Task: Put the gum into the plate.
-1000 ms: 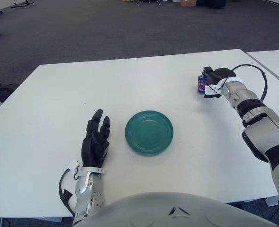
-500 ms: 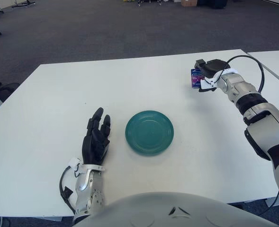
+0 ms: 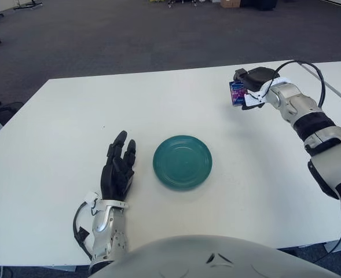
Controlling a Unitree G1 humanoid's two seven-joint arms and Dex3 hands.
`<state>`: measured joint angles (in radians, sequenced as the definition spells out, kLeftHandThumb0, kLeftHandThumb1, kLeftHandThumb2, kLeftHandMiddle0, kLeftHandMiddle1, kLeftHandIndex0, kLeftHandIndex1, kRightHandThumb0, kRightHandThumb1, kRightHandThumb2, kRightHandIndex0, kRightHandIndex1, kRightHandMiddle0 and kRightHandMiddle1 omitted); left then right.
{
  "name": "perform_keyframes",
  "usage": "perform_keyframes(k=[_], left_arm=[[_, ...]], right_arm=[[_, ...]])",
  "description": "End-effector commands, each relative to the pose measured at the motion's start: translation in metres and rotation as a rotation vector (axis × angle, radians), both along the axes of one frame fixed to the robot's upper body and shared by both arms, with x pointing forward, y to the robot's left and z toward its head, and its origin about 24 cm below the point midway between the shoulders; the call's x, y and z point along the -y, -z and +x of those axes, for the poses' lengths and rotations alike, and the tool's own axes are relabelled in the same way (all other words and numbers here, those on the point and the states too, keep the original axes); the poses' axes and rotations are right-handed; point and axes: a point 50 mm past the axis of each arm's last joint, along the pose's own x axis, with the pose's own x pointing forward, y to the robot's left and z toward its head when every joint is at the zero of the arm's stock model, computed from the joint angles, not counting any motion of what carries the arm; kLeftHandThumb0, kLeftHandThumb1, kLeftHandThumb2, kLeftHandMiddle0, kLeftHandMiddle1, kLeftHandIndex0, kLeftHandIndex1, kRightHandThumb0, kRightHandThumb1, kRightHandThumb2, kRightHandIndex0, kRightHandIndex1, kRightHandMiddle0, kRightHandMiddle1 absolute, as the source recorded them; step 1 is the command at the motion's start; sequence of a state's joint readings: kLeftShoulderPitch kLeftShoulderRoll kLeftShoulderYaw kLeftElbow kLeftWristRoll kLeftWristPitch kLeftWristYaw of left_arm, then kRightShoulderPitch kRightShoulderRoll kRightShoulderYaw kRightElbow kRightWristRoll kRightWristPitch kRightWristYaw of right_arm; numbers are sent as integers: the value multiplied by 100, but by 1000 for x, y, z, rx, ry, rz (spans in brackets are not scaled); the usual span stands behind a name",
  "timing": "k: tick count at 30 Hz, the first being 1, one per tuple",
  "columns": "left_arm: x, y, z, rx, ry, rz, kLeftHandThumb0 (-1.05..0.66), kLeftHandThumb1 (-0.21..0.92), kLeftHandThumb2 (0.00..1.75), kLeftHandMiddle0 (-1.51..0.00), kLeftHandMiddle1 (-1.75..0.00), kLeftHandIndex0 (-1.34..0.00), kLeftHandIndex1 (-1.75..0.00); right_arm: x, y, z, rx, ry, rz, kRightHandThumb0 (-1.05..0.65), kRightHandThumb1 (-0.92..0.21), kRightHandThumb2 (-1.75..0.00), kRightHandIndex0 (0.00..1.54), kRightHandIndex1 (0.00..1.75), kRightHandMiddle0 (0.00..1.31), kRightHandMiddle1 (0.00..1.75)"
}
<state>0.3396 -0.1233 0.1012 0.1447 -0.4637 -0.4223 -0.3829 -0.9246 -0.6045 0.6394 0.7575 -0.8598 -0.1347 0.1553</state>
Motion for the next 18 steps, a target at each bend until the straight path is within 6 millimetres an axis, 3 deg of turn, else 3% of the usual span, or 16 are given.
perform_keyframes(k=[1,8,18], left_arm=[[5,17,-8,-90,10,-45,-98,92,82,-22,-1,0,-61],[6,19,-6,-89,13,-49,-98,92,81,-23,-1,0,-63],[7,19,-4,-87,11,-41,-98,92,80,-22,0,0,-62]], right_arm=[[-15,-7,-6,9,-47,12,-38,-77,-72,23,0,29,175],[-46,7,-24,-4,-120,28,-37,-78,-72,21,0,29,175],[-74,10,-43,-6,-252,28,-37,-79,-70,22,1,28,175]])
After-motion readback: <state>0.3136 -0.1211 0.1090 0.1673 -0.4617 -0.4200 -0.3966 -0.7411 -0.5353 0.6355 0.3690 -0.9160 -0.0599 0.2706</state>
